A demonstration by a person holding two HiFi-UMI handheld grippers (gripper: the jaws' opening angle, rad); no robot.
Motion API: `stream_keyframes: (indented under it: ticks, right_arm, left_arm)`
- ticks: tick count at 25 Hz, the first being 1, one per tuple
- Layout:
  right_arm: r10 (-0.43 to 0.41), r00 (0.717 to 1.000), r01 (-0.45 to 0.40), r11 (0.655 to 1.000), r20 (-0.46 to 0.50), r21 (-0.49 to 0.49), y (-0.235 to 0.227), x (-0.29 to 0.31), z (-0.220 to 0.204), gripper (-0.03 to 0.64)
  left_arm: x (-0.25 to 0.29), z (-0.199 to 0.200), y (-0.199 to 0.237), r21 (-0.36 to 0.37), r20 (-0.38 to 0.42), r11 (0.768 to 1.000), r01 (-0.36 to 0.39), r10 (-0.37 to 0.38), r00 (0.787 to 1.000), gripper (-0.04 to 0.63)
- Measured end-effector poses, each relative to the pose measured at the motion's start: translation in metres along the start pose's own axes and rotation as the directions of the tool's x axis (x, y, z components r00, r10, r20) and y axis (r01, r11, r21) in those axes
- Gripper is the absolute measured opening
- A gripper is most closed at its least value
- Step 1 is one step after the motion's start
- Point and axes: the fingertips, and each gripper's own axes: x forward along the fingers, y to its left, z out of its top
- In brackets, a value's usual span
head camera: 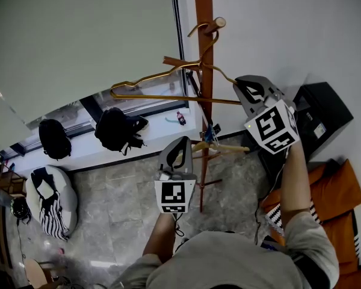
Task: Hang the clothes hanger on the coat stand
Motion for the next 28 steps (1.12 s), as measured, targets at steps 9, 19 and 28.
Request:
stream_keyframes:
  ticks: [9, 19, 28]
  right_arm:
    - [-0.028, 0.998, 0.025, 0.999, 0.051, 0.044, 0.001, -0.003, 0.003, 0.009]
    - [-0.085, 0.99, 0.063, 0.982, 0.116, 0.178, -0.009, -0.021, 0.014, 0.126]
    - [-0.127, 0.982, 0.101, 0.978, 0.136, 0.181, -0.017, -0.044, 0.027, 0.167]
  left_arm:
    - [-0.006, -0.007, 0.0, -0.004, -0.019, 1.0, 0.004, -0.004, 1.0, 0.009]
    - [-0.023, -0.007, -0.002, -0.007, -0.022, 1.0, 0.019, -0.02, 1.0, 0.009]
    - [-0.037, -0.002, -0.008, -0.012, -0.011, 0.999, 0.037, -0.038, 0.999, 0.009]
